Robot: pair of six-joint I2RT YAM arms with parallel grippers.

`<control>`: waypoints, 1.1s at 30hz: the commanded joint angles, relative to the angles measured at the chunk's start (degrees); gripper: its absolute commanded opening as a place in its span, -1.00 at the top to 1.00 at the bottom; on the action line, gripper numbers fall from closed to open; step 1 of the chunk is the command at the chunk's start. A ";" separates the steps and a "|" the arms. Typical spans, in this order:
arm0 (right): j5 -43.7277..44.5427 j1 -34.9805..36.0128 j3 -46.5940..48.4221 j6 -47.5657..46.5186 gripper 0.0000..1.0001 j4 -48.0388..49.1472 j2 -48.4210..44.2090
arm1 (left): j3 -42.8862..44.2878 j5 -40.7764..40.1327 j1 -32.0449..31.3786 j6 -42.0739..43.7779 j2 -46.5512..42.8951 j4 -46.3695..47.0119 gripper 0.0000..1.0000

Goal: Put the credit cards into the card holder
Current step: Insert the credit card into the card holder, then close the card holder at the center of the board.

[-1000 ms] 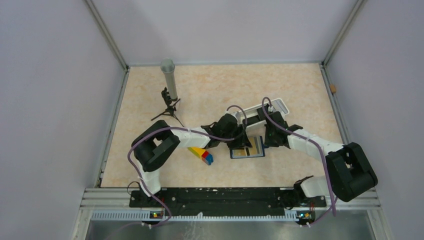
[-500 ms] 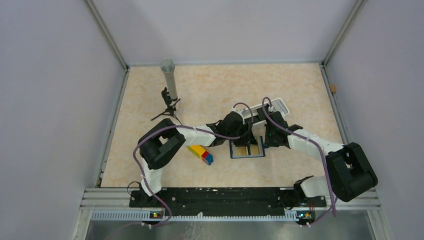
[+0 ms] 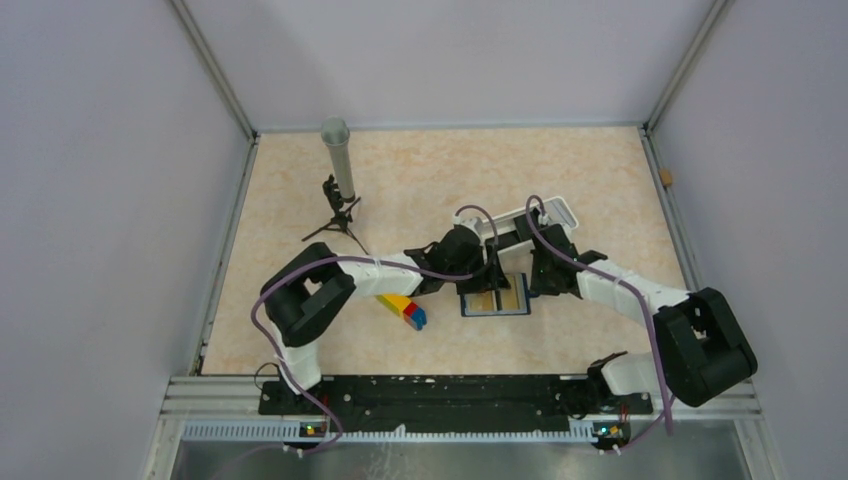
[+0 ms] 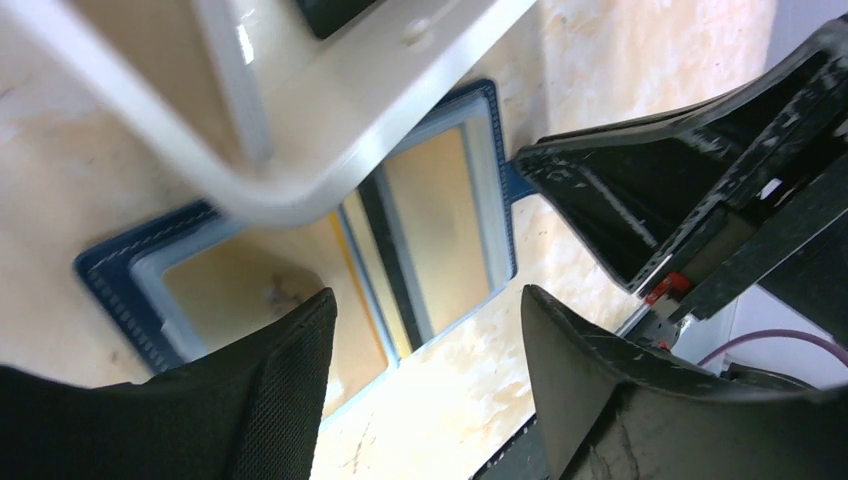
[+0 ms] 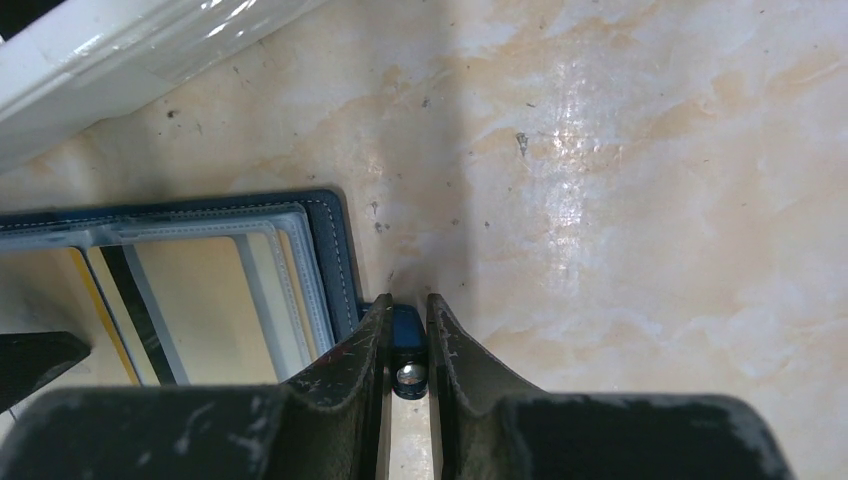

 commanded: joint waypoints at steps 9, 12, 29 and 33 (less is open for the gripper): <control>0.87 -1.06 -1.71 0.05 0.90 -2.37 -2.16 | -2.08 -3.65 -0.08 -3.45 -1.48 -6.17 -0.65; 0.86 -1.06 -1.82 0.09 0.90 -2.37 -2.36 | -1.00 -1.62 -0.08 -3.31 0.03 -5.87 -0.67; 0.29 -1.35 -2.17 0.02 0.90 -2.00 -2.98 | 2.09 4.46 0.45 -3.69 6.09 -4.20 -0.71; 0.17 -1.49 -2.17 -0.02 0.90 -1.95 -2.79 | 1.62 5.34 0.45 -3.47 6.23 -1.64 -0.71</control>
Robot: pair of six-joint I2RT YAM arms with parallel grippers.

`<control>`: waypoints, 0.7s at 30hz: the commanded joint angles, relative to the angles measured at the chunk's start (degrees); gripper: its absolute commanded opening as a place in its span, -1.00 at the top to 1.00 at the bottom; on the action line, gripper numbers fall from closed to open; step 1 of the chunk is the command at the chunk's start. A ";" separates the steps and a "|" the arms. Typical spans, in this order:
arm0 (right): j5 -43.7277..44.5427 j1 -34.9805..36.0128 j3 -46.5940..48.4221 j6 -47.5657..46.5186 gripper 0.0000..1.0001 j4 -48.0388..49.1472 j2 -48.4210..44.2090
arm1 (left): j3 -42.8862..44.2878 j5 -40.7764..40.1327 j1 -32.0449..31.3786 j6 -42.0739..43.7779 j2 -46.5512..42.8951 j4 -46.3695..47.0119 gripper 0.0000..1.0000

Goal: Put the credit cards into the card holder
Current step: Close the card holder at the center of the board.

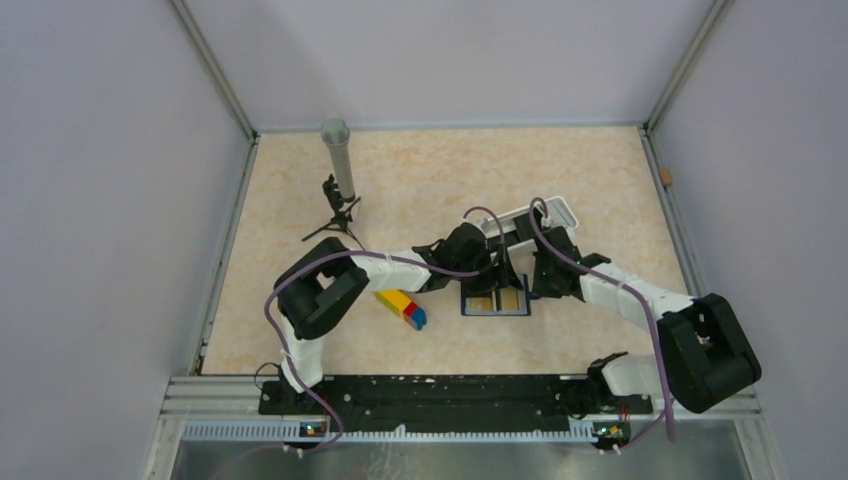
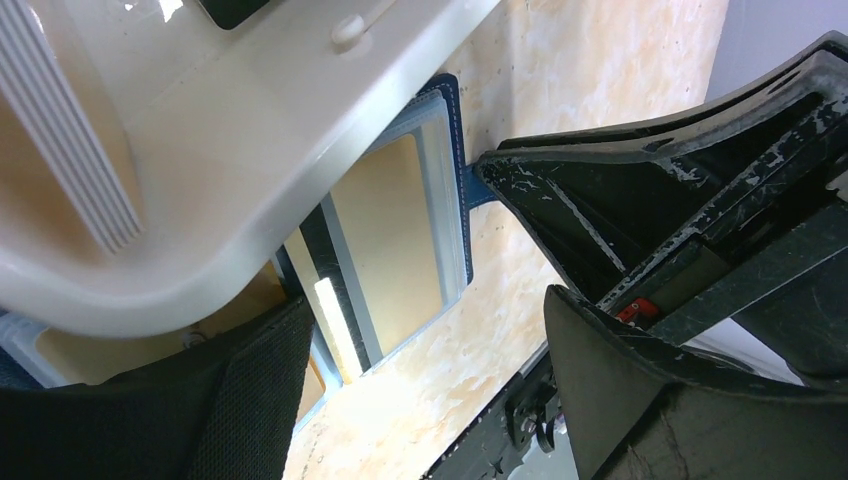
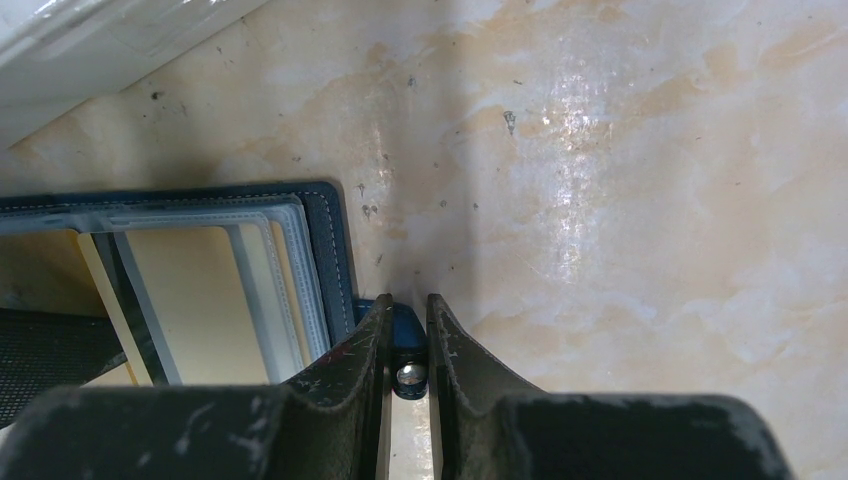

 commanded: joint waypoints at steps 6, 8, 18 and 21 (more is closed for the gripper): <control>0.66 -0.98 -0.71 -0.40 0.91 -1.35 -0.61 | 0.19 -0.49 0.12 1.28 1.85 -2.16 -0.71; 0.67 -0.95 -0.71 -0.36 0.90 -1.41 -0.72 | 1.39 -0.23 -0.05 1.05 2.12 -2.61 -0.71; 0.79 -1.06 -0.80 -0.28 0.90 -1.36 -0.95 | 8.17 -0.79 -1.56 1.14 4.83 -8.65 -0.71; 0.94 -1.18 -0.72 -0.25 0.90 -1.53 -1.03 | 9.07 -1.74 -1.66 0.60 4.79 -10.00 -0.71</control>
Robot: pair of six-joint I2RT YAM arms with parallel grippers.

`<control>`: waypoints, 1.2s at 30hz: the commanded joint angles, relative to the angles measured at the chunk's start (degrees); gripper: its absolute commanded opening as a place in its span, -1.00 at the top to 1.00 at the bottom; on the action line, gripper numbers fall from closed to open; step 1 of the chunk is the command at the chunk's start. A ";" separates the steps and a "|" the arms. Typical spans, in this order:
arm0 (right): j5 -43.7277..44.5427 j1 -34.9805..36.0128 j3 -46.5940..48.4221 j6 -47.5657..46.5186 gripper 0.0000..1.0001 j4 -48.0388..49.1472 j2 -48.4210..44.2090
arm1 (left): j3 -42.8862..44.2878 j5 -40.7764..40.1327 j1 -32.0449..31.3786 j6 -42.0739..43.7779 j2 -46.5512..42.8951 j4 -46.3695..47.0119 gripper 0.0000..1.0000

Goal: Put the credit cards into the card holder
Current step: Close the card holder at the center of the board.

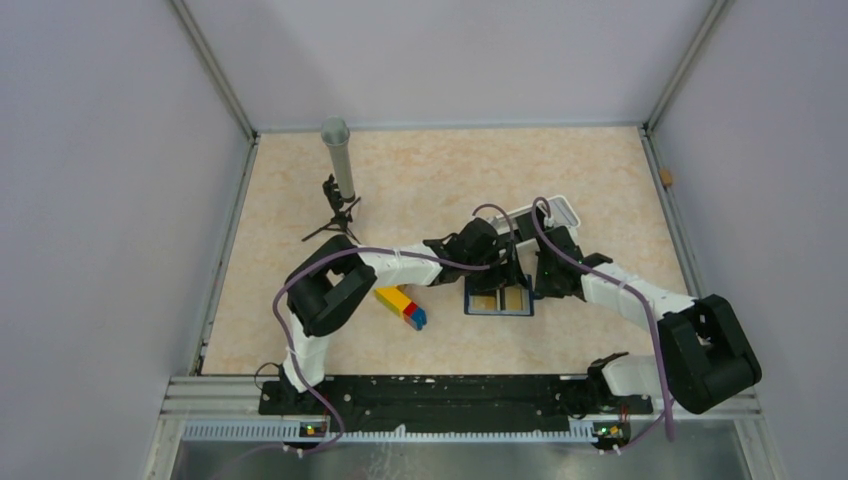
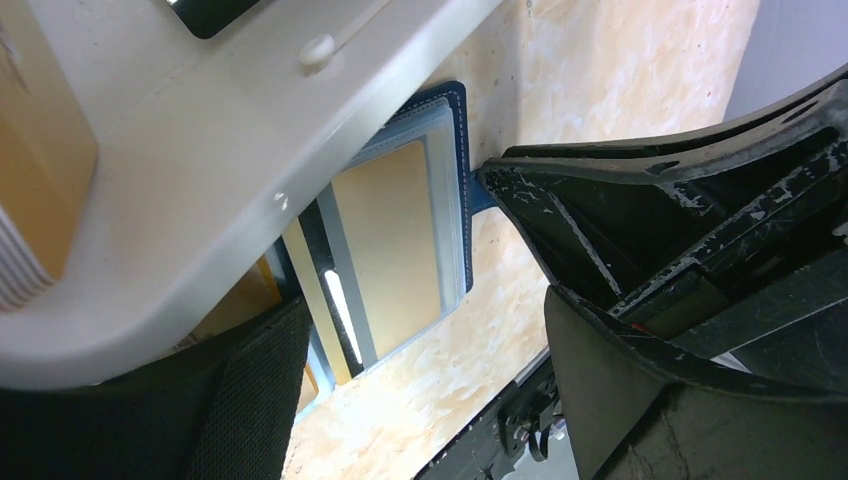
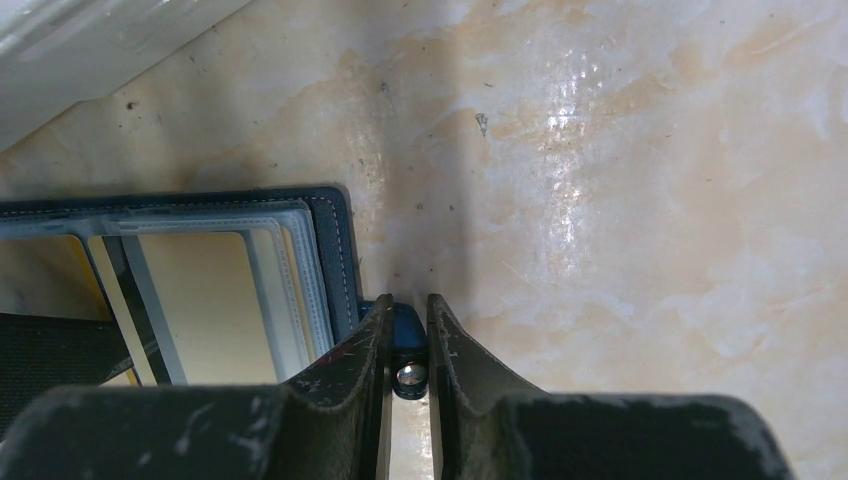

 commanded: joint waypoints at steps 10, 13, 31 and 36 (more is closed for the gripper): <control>0.33 -0.63 -0.69 -0.12 0.91 -0.53 -0.87 | 2.21 0.63 -1.63 -3.71 2.84 3.53 -0.71; 0.32 -0.71 -0.77 0.10 0.91 -0.24 -0.84 | 0.83 0.63 -1.81 -4.94 1.94 7.22 -0.71; 3.41 -1.30 3.68 0.29 1.00 -7.70 -7.00 | -4.61 0.25 -0.65 3.91 -11.84 5.66 -0.80; 2.84 -1.29 6.54 0.25 1.00 -11.19 -8.60 | -5.51 2.21 0.35 6.75 -16.50 2.66 -0.81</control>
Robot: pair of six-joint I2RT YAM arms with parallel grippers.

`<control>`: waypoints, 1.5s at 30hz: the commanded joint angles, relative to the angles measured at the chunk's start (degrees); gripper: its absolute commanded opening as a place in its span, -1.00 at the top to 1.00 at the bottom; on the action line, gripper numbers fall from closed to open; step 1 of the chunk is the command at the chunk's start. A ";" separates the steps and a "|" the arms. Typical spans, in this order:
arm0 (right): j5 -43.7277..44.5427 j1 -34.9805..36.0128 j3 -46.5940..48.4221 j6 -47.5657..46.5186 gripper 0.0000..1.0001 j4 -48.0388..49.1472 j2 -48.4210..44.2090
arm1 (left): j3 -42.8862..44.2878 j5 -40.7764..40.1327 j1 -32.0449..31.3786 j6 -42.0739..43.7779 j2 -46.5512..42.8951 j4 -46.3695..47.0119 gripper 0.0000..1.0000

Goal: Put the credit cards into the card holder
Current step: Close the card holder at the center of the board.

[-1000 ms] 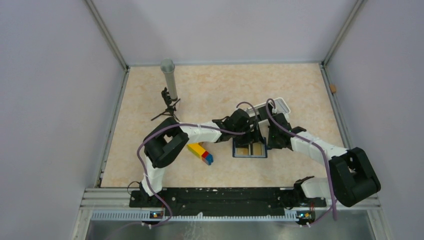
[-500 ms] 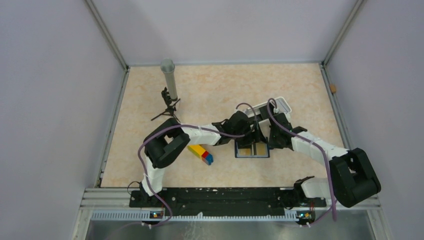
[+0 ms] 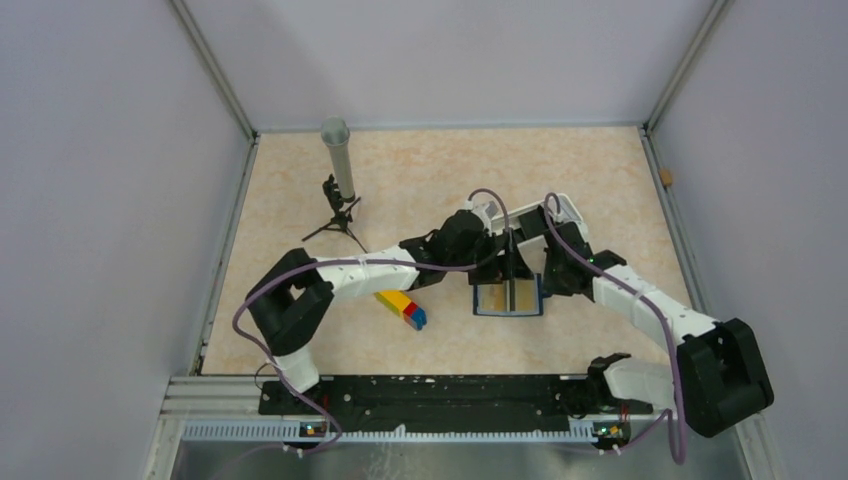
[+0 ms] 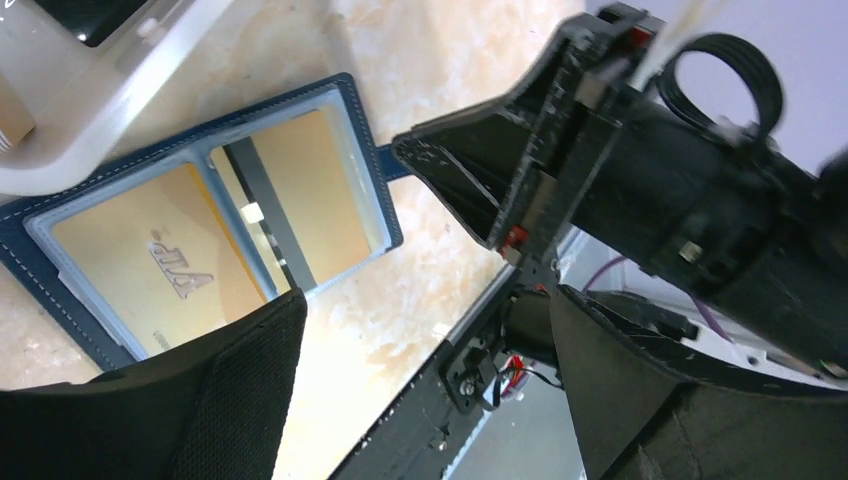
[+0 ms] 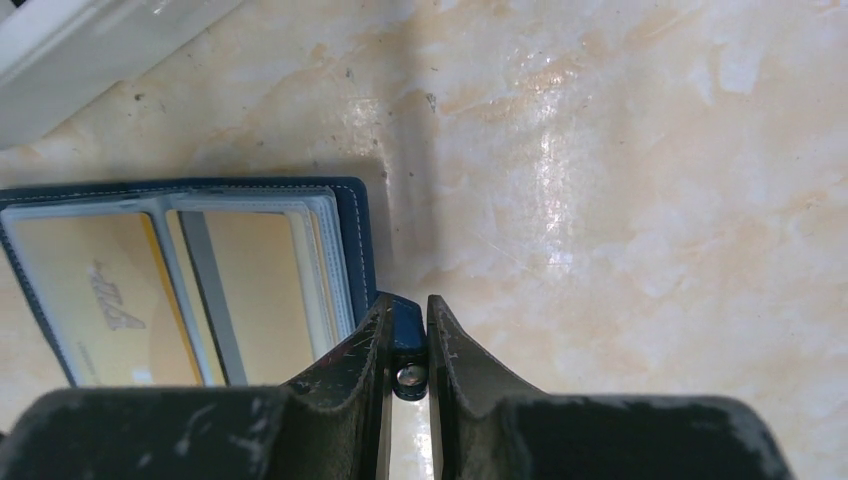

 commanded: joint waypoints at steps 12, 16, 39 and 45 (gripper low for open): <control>-15.80 2.36 15.48 -3.30 1.00 -6.72 -3.88 | -15.40 6.13 12.41 7.49 -17.07 -4.83 -0.85; -17.92 7.10 16.33 -1.91 1.00 -4.00 -1.48 | -19.10 8.42 16.36 8.60 -20.24 -4.84 -0.85; -16.86 10.55 20.15 -0.40 -0.42 -3.54 -1.10 | -14.91 8.37 16.54 8.64 -18.76 -5.72 -0.86; -22.43 -5.62 11.00 -3.09 -0.28 -1.38 -4.79 | -10.07 6.52 12.81 8.21 -14.03 -6.82 -0.86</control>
